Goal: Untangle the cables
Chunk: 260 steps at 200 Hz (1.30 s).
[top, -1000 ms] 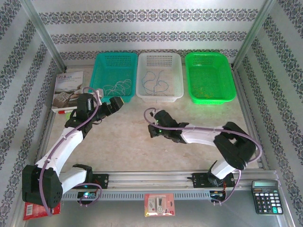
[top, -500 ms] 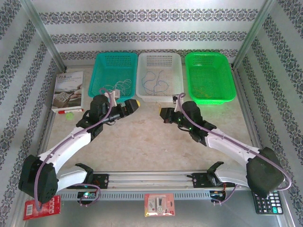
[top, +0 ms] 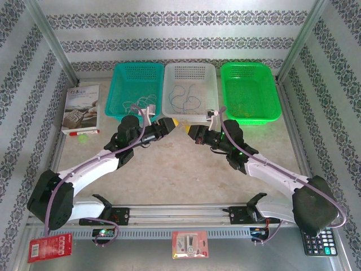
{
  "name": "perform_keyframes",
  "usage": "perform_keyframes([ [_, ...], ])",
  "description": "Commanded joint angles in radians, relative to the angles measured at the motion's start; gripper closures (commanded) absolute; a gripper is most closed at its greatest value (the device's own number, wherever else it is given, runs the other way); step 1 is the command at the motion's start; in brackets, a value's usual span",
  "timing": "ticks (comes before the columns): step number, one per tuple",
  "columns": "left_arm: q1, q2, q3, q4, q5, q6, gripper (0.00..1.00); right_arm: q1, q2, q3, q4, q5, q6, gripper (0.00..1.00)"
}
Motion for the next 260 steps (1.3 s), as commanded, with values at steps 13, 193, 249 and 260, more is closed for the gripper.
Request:
perform_keyframes([
  [13,-0.03,0.028,-0.023,0.108,-0.013,-0.031,0.49,-0.006,0.018,-0.021,0.109,-0.04,0.057,1.0],
  [193,-0.057,-0.007,0.026,0.05,-0.048,0.02,1.0,-0.062,0.019,-0.107,0.149,-0.015,0.074,0.99],
  [249,-0.053,-0.117,0.084,-0.079,-0.091,0.081,1.0,-0.167,-0.025,-0.209,0.151,-0.004,0.083,1.0],
  [260,-0.055,-0.122,0.089,-0.08,-0.092,0.08,1.0,-0.186,-0.035,-0.223,0.152,0.004,0.084,1.0],
])
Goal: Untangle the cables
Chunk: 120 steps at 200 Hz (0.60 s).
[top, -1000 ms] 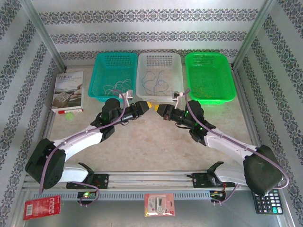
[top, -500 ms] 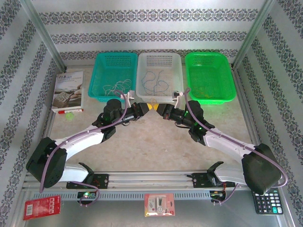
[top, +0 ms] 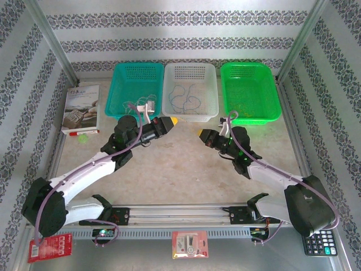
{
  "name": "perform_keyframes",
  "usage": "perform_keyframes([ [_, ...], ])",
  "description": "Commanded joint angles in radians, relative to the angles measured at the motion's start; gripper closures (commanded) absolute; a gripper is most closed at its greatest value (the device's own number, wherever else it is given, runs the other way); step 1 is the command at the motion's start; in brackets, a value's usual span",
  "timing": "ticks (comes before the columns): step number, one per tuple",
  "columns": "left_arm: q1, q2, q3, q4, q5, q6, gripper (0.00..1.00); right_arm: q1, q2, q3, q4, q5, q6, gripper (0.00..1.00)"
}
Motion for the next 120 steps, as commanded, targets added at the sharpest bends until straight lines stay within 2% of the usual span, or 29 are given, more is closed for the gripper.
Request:
perform_keyframes([
  [1,-0.009,-0.025,0.036,-0.039,-0.018,0.043,1.0,-0.032,-0.032,-0.03,0.027,0.021,0.009,1.0],
  [29,-0.008,-0.039,0.038,-0.063,-0.029,0.059,1.0,-0.12,-0.074,-0.05,0.016,0.04,0.039,1.0],
  [52,-0.008,-0.032,0.03,-0.094,-0.022,0.082,1.0,-0.204,-0.117,0.005,-0.029,0.042,0.041,1.0],
  [71,-0.008,-0.017,0.018,-0.119,-0.018,0.109,0.74,-0.244,-0.146,0.086,-0.117,0.102,-0.003,1.0],
  [85,-0.009,-0.022,0.005,-0.141,-0.032,0.132,0.46,-0.275,-0.146,0.157,-0.186,0.167,-0.048,1.0],
  [120,-0.003,-0.071,-0.006,-0.262,-0.085,0.206,0.08,-0.364,-0.062,0.316,-0.291,0.32,-0.147,1.0],
])
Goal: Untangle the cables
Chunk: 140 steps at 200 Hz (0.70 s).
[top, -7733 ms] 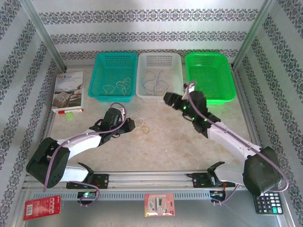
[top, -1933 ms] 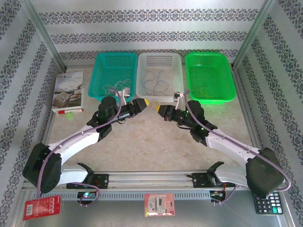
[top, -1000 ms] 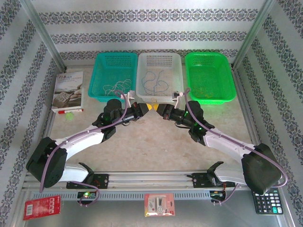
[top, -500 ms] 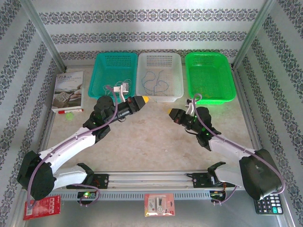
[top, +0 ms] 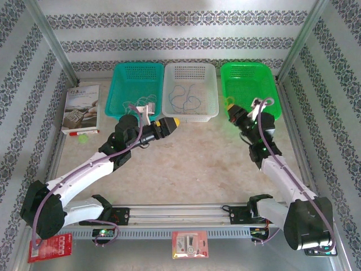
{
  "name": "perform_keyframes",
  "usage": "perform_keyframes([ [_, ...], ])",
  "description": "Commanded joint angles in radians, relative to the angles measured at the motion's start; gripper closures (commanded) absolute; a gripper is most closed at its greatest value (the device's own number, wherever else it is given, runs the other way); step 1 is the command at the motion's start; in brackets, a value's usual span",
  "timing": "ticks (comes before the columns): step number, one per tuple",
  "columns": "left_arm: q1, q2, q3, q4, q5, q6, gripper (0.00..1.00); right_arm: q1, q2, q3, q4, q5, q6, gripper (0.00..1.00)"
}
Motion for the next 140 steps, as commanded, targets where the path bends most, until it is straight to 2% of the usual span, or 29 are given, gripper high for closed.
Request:
perform_keyframes([
  [1,-0.003,-0.052,-0.012,-0.103,-0.05,0.084,0.07,-0.049,0.052,0.104,-0.097,0.159,-0.097,1.0],
  [13,0.002,-0.076,-0.014,-0.145,-0.069,0.108,0.0,-0.073,0.102,0.148,-0.11,0.208,-0.118,1.0],
  [53,0.014,-0.139,-0.006,-0.266,-0.118,0.169,0.0,-0.142,0.33,0.334,-0.168,0.244,-0.141,0.99],
  [63,0.018,-0.148,-0.008,-0.278,-0.125,0.176,0.0,-0.153,0.393,0.381,-0.191,0.242,-0.145,0.88],
  [78,0.023,-0.16,-0.009,-0.294,-0.131,0.184,0.0,-0.168,0.473,0.449,-0.242,0.234,-0.155,0.52],
  [103,0.038,-0.178,-0.006,-0.326,-0.143,0.196,0.0,-0.183,0.536,0.508,-0.293,0.223,-0.182,0.11],
  [113,0.043,-0.184,-0.003,-0.338,-0.148,0.203,0.0,-0.183,0.531,0.509,-0.298,0.224,-0.196,0.02],
  [140,0.06,-0.196,0.009,-0.368,-0.159,0.229,0.0,-0.181,0.472,0.484,-0.301,0.206,-0.207,0.02],
])
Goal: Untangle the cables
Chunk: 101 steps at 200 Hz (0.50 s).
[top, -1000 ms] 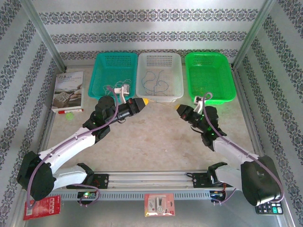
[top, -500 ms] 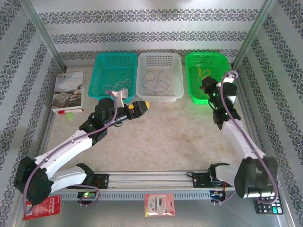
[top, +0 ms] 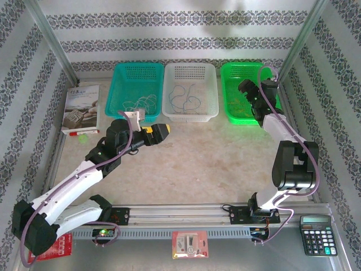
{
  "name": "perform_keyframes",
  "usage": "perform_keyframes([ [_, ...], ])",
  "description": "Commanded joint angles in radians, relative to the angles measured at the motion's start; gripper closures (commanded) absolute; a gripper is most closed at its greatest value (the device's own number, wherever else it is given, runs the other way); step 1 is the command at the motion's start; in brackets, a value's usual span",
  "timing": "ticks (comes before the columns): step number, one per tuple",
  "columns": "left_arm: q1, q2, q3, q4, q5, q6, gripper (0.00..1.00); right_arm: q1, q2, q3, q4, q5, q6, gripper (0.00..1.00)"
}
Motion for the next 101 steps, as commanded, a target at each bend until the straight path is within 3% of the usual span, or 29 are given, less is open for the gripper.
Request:
perform_keyframes([
  [1,0.027,-0.023,0.019,-0.057,-0.026,0.053,0.0,-0.004,-0.066,0.014,-0.023,-0.005,-0.037,0.02],
  [33,0.095,-0.034,0.086,-0.178,-0.119,0.137,0.0,0.035,-0.216,-0.053,-0.046,-0.037,-0.093,0.02],
  [67,0.205,-0.088,0.078,-0.192,-0.347,0.317,0.0,0.13,-0.389,-0.122,-0.147,-0.002,-0.222,0.02],
  [101,0.331,-0.135,-0.061,-0.023,-0.552,0.486,0.0,0.258,-0.574,-0.347,-0.102,0.251,-0.339,0.02],
])
